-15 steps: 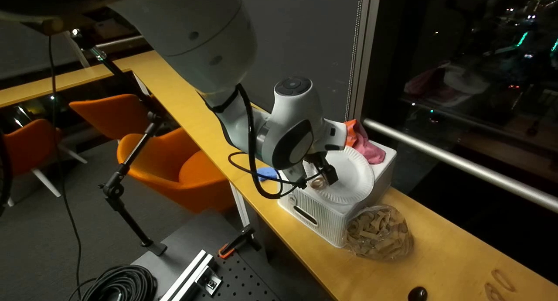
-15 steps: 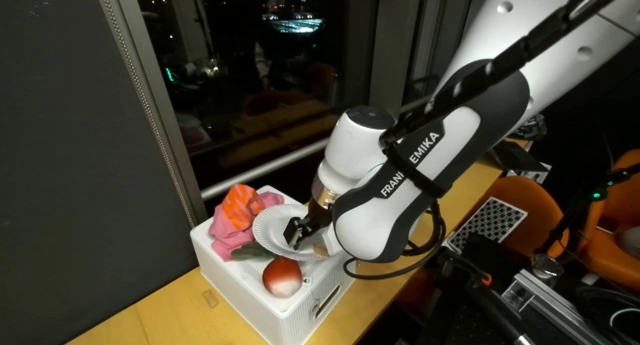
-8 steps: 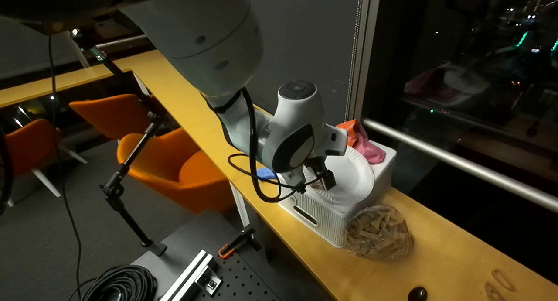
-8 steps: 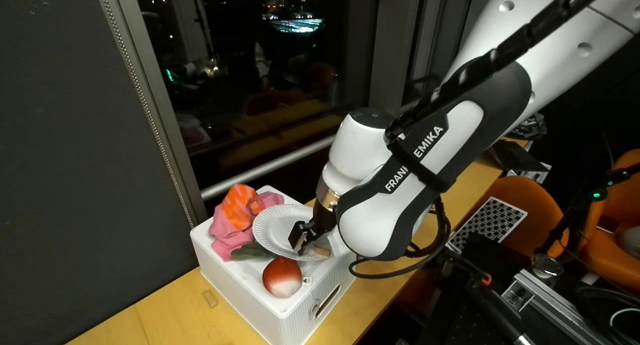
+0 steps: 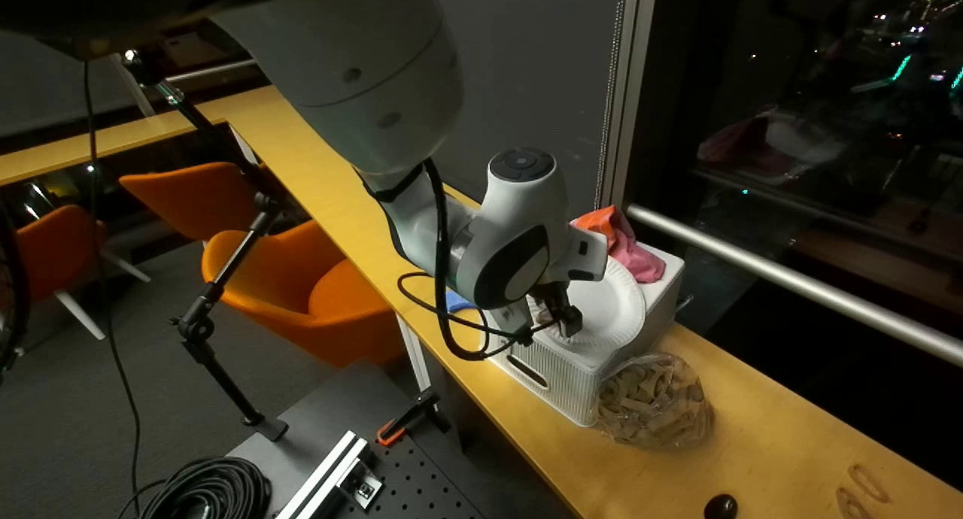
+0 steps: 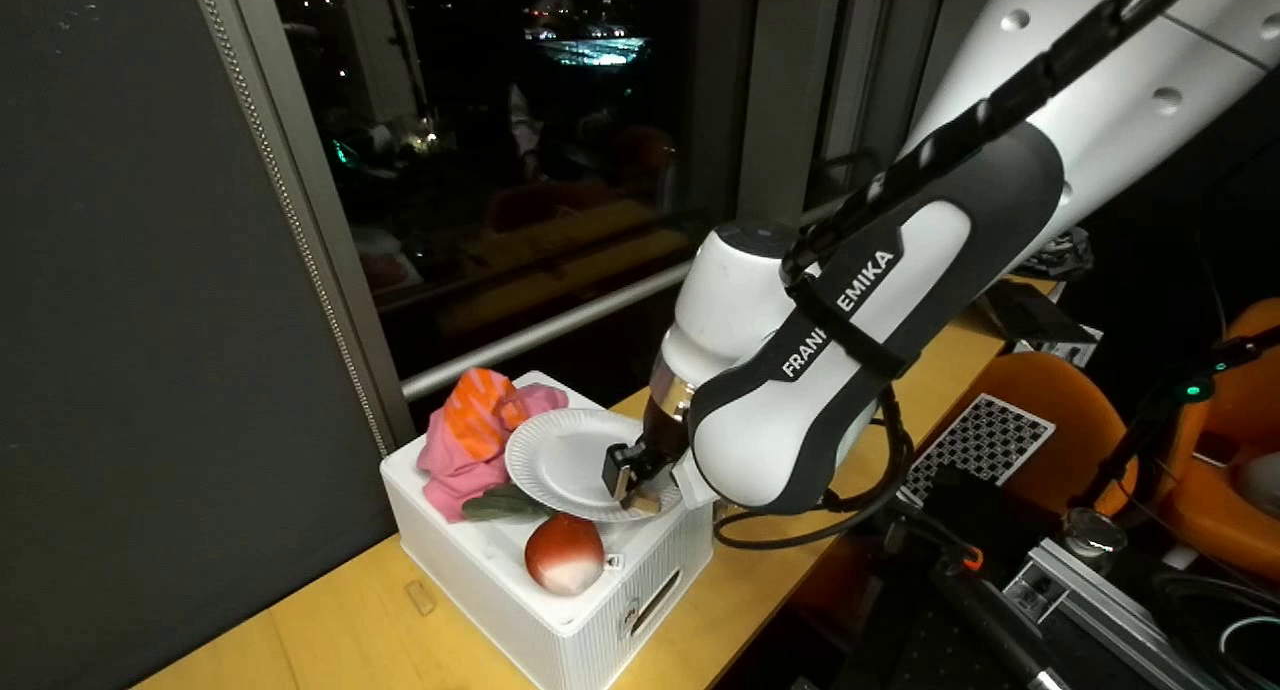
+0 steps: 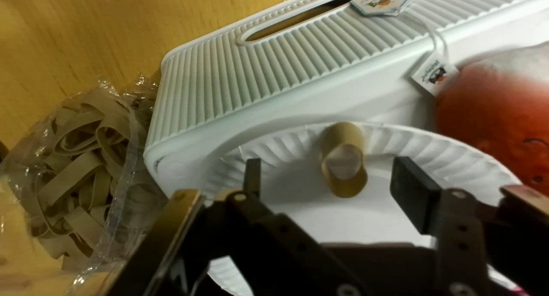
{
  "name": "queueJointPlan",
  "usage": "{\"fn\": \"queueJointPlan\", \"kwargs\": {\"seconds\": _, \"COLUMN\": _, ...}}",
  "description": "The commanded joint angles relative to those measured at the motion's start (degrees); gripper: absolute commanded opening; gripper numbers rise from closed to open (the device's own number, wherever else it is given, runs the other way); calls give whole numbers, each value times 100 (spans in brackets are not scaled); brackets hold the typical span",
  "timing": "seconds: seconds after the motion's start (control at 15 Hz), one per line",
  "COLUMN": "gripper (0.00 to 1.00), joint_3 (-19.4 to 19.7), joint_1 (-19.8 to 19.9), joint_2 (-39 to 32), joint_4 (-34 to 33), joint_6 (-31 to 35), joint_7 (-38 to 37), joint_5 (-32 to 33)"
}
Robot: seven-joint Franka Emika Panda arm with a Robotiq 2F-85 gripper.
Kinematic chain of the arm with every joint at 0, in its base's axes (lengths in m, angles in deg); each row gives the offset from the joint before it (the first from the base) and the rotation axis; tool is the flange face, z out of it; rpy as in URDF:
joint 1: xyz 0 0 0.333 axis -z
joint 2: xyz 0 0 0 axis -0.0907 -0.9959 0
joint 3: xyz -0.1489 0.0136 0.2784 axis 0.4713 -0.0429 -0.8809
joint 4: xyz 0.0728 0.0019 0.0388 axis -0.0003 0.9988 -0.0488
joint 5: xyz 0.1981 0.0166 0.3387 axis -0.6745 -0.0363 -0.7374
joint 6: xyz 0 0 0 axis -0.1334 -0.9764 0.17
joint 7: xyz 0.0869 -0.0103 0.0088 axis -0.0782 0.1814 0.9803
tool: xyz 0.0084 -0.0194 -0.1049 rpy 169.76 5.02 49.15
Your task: Remove the rubber bands from the plate and put them in the rubber band pack
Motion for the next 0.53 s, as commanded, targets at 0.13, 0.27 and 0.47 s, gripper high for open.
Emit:
{"fn": "queueJointPlan", "kwargs": {"seconds": 0.13, "gripper": 30, "joint_3": -1, "joint_1": 73, "joint_2": 71, "joint_4": 53, "joint_6": 24, "joint_7": 176, "joint_5": -167}}
{"fn": "queueJointPlan", "kwargs": {"seconds": 0.27, "gripper": 17, "joint_3": -21, "joint_1": 97, "joint_2": 58, "joint_4": 48, "joint_6": 36, "joint_7": 177, "joint_5": -182}}
{"fn": "queueJointPlan", "kwargs": {"seconds": 0.47, "gripper": 0, "joint_3": -21, "joint_1": 101, "joint_2": 72, "joint_4": 54, "joint_6": 33, "joint_7": 160, "joint_5": -191}}
